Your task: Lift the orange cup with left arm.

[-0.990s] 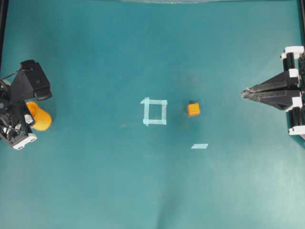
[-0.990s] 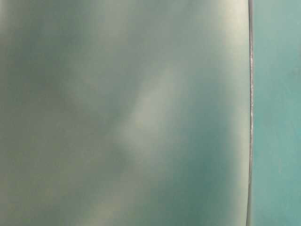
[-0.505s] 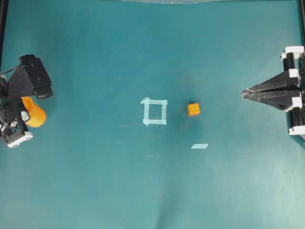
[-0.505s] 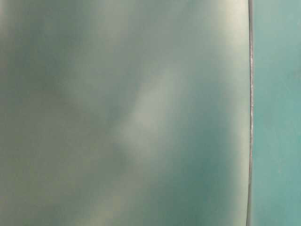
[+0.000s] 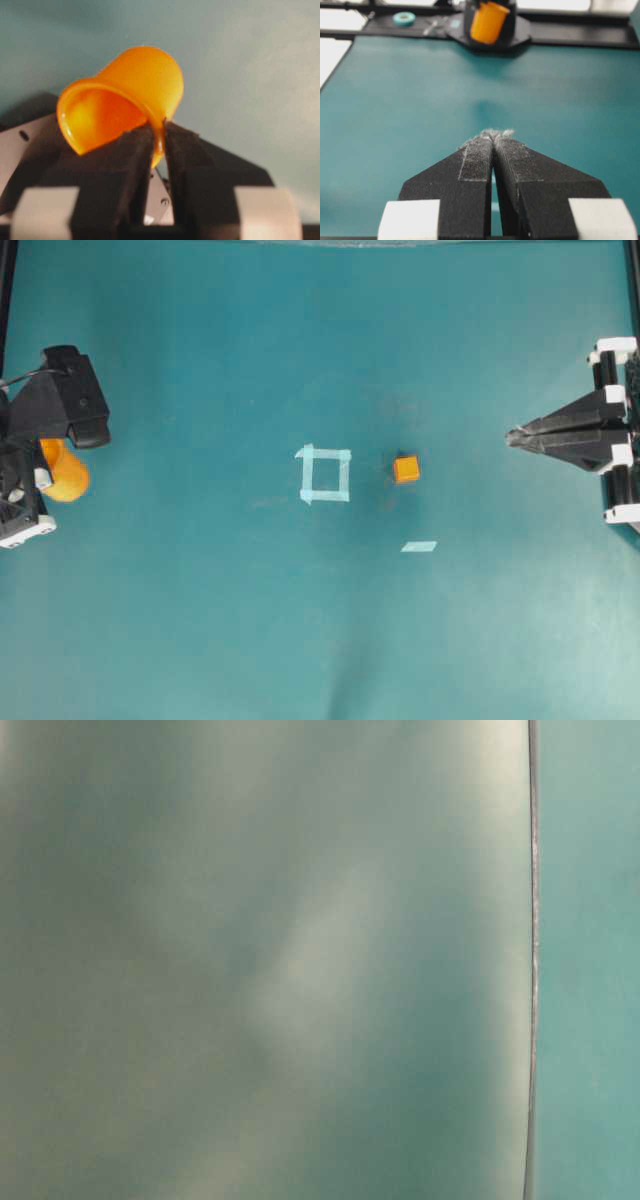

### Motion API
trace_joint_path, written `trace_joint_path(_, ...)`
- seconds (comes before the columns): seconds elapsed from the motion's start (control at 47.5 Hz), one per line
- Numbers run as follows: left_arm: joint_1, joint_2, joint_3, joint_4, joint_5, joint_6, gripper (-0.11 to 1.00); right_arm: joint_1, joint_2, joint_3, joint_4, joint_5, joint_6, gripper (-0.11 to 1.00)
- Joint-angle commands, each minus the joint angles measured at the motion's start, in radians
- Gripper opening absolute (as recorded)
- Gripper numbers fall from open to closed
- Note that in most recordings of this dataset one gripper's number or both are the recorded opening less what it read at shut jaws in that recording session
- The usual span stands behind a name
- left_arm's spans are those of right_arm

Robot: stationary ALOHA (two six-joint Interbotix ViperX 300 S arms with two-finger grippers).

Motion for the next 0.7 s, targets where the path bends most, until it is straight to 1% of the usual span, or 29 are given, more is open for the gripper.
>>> trace_joint_path(0.0, -0.003, -0.002, -0.046, 0.008, 0.029, 0.002, 0.08, 0.002, 0.003, -0.029, -0.003, -0.003, -0.002, 0.0)
trace_joint_path(0.19, -0.002, -0.002, -0.075, 0.015, 0.084, 0.002, 0.08, 0.002, 0.003, -0.029, -0.011, -0.003, -0.002, 0.0)
trace_joint_path(0.463, -0.002, -0.002, -0.124, 0.046, 0.138, 0.017, 0.08, 0.002, 0.003, -0.029, -0.009, -0.003, -0.002, 0.0)
trace_joint_path(0.674, -0.002, 0.0, -0.158, 0.046, 0.173, 0.031, 0.08, 0.002, 0.003, -0.029, -0.011, -0.003, -0.002, 0.0)
